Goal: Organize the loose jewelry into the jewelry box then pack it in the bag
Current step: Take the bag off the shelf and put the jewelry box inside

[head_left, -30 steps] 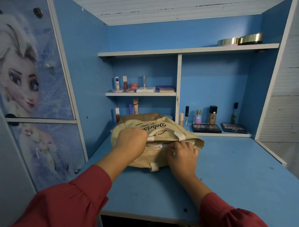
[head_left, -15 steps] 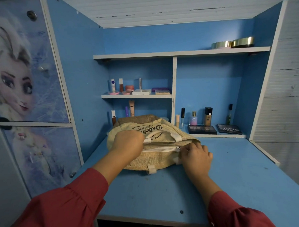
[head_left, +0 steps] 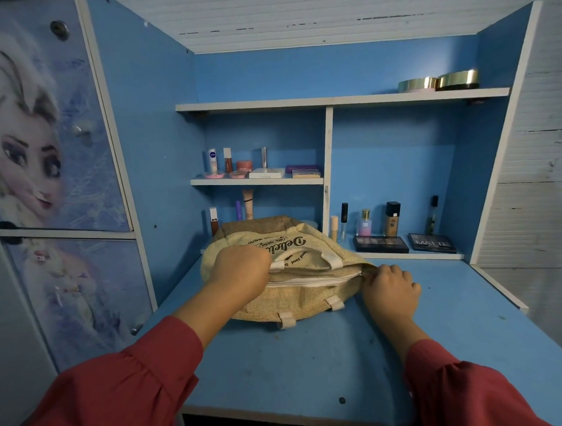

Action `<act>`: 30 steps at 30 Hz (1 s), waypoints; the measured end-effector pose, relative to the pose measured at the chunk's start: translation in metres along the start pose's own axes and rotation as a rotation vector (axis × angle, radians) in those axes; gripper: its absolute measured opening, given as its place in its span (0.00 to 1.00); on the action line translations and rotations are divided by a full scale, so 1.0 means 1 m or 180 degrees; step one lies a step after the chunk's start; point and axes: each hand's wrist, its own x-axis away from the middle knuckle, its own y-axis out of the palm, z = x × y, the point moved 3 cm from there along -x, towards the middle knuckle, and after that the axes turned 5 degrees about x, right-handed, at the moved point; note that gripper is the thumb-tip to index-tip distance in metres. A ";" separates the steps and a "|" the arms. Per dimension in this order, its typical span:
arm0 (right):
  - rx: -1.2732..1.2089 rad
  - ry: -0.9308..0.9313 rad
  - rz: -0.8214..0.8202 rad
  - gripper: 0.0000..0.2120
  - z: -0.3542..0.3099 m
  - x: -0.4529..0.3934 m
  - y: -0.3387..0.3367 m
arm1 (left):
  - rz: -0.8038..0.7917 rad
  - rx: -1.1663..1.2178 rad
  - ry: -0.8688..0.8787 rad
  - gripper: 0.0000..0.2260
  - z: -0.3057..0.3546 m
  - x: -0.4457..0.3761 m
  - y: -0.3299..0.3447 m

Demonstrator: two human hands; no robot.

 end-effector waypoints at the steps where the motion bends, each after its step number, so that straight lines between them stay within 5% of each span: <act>1: -0.0102 0.0018 -0.0024 0.16 0.000 0.000 0.001 | -0.0008 0.0013 0.0001 0.08 0.001 0.001 -0.001; 9: -0.1720 0.0601 -0.0425 0.17 -0.005 0.004 0.005 | -0.0120 0.0195 0.0025 0.05 0.020 0.005 -0.015; 15: -0.2474 0.0943 -0.0635 0.32 -0.013 0.002 -0.013 | -0.0491 0.0283 0.0016 0.06 0.056 0.000 -0.030; 20: -0.3249 0.1122 -0.0840 0.17 -0.019 -0.016 -0.026 | -0.0944 0.1236 0.0114 0.25 0.077 -0.013 -0.043; 22: -0.3311 0.1317 -0.1017 0.12 -0.018 -0.026 -0.027 | -0.0744 0.1495 -0.0099 0.28 0.064 -0.029 -0.042; 26: -0.3100 0.1575 -0.1272 0.06 -0.019 -0.048 -0.032 | -0.0069 0.1213 -0.0881 0.19 0.004 -0.059 -0.021; 30: -0.3077 0.1529 -0.1518 0.03 -0.023 -0.062 -0.039 | -0.0347 0.1115 -0.1538 0.12 -0.047 -0.062 0.010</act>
